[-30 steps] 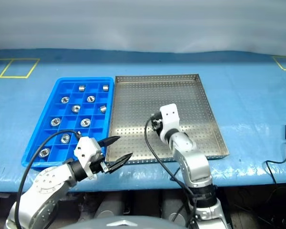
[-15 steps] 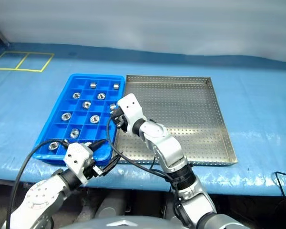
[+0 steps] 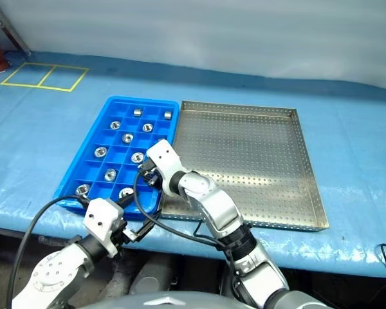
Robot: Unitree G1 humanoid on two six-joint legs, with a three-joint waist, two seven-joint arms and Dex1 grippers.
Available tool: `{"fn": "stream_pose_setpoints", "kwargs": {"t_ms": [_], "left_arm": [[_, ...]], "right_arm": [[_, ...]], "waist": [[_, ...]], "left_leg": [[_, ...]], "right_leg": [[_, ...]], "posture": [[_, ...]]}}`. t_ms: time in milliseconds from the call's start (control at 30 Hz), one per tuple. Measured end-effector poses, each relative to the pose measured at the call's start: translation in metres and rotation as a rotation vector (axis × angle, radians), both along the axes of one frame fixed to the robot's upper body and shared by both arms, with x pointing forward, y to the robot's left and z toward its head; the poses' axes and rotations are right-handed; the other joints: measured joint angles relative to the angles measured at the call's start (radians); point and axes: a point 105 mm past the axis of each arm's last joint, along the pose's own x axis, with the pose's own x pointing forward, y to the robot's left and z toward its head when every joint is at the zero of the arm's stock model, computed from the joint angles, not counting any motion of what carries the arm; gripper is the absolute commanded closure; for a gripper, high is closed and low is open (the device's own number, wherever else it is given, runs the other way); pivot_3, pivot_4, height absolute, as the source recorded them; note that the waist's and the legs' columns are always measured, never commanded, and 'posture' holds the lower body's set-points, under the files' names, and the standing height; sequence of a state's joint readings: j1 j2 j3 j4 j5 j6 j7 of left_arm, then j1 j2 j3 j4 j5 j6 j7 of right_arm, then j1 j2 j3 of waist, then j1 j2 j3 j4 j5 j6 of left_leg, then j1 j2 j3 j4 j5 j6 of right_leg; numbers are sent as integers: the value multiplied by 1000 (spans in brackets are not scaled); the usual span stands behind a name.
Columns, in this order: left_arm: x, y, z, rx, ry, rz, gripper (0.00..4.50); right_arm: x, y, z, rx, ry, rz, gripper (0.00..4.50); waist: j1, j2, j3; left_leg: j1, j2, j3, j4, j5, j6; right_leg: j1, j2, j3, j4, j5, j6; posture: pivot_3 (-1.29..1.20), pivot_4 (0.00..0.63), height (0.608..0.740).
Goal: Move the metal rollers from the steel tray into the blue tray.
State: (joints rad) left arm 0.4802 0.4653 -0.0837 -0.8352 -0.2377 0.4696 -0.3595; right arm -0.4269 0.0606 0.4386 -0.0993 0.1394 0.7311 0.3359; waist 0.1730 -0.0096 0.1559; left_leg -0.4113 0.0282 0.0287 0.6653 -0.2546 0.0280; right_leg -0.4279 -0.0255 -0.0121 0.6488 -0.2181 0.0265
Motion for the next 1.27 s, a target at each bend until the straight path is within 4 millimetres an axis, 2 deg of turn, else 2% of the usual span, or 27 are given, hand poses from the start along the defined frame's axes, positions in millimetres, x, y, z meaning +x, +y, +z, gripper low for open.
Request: {"fn": "stream_pose_setpoints", "kwargs": {"t_ms": [100,133,267,433,600,767,933,1267], "left_arm": [[1,-3,2,-3,-9,-21,482],[1,-3,3,-2,-12,-26,482],[6,-8,9,-7,-38,-76,482],[18,-15,19,-26,-81,-141,482],[52,-9,27,21,-151,-107,482],[85,5,31,69,-191,-21,482],[104,15,28,87,-178,77,482],[98,23,9,83,-85,128,482]], "right_arm": [[3,-4,0,-1,-6,-22,136],[3,-5,0,2,-6,-29,61],[6,-23,3,11,-8,-102,61],[12,-61,26,49,-82,-224,61],[8,-109,27,3,-117,-364,61],[1,-145,19,-61,-116,-456,61],[-10,-155,13,-118,-116,-435,61],[-30,-149,-7,-203,-62,-306,61]], "waist": [[-3,0,0],[-5,0,0],[-18,0,0],[-54,0,0],[-91,0,-1],[-140,0,-1],[-163,-1,-1],[-158,-2,-1]], "left_leg": [[0,0,0,0,0,0],[0,0,0,1,0,0],[-1,0,0,1,0,0],[0,0,0,1,0,0],[0,-1,0,1,0,0],[0,-1,1,1,0,0],[0,0,1,1,0,0],[0,-1,1,3,1,0]], "right_leg": [[0,0,0,0,0,0],[0,0,0,0,0,0],[0,-1,0,0,0,0],[0,0,0,0,0,0],[1,0,0,1,5,0],[1,0,1,1,6,1],[1,1,2,1,6,1],[1,0,3,1,7,1]], "posture": [[360,150,740],[347,150,740],[274,150,740],[172,150,740],[77,150,740],[37,150,740],[41,150,740],[77,150,740]]}}
